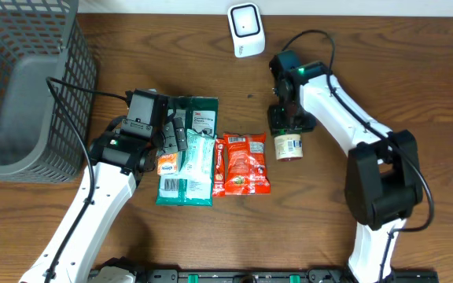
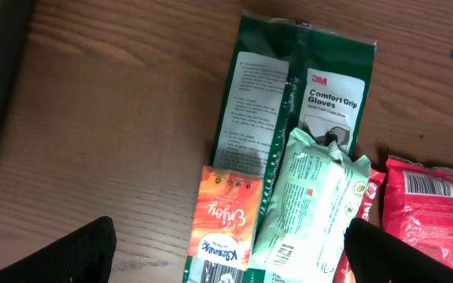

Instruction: Scan the item barcode

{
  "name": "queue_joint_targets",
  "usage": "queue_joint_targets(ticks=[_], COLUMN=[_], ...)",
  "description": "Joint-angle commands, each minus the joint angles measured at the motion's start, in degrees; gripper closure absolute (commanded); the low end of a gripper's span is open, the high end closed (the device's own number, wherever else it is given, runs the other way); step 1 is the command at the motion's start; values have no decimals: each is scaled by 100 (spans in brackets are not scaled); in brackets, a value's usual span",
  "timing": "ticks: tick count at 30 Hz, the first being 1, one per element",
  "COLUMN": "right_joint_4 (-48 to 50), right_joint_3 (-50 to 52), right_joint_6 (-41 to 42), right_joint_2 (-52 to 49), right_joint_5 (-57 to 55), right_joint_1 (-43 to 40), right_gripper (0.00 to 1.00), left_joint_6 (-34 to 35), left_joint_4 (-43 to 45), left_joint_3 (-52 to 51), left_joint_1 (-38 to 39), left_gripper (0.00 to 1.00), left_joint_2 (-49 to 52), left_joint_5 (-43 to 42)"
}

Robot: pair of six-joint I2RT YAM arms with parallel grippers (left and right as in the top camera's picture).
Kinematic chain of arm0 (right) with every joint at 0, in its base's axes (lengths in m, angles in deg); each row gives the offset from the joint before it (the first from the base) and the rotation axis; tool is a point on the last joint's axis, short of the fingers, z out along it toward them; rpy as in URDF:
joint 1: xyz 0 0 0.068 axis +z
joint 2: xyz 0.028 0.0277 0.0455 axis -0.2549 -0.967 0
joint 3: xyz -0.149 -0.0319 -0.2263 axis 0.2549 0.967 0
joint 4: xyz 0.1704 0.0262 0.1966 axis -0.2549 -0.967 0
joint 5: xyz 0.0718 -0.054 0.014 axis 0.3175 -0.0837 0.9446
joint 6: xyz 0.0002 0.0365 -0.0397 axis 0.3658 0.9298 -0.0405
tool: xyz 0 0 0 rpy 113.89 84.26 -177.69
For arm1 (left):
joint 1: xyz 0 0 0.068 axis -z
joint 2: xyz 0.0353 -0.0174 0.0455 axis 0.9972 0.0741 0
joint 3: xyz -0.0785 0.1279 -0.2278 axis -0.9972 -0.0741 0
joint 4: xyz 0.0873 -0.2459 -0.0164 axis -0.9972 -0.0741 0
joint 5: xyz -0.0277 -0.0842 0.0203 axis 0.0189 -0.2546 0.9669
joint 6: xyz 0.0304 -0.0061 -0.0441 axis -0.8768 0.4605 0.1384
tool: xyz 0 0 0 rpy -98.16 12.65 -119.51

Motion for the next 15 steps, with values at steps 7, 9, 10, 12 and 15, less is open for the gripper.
queue_joint_targets(ticks=[7,9,10,12,15], right_joint_4=[4,37,50,90,157], right_joint_3=[-157,-155,-155,-122,48], right_joint_6=[682,776,817,896,1117], right_joint_2=[1460,1705,1808,2004,2426], right_joint_5=[-850,-1005,-1049,-1106,-1276], right_joint_1=[-83,-83,-83,-83,-79], right_gripper=[62,63,63,62,62], left_joint_6=[-48,-48,-48,-48,-48], left_joint_4=[-9,-11,-9,-9,-9], left_joint_3=[125,125,125,125,125], left_joint_1=[-2,-2,-2,-2,-2], left_gripper=[7,7,7,7,7], left_joint_2=[0,0,0,0,0], left_joint_5=[72,72,72,72,72])
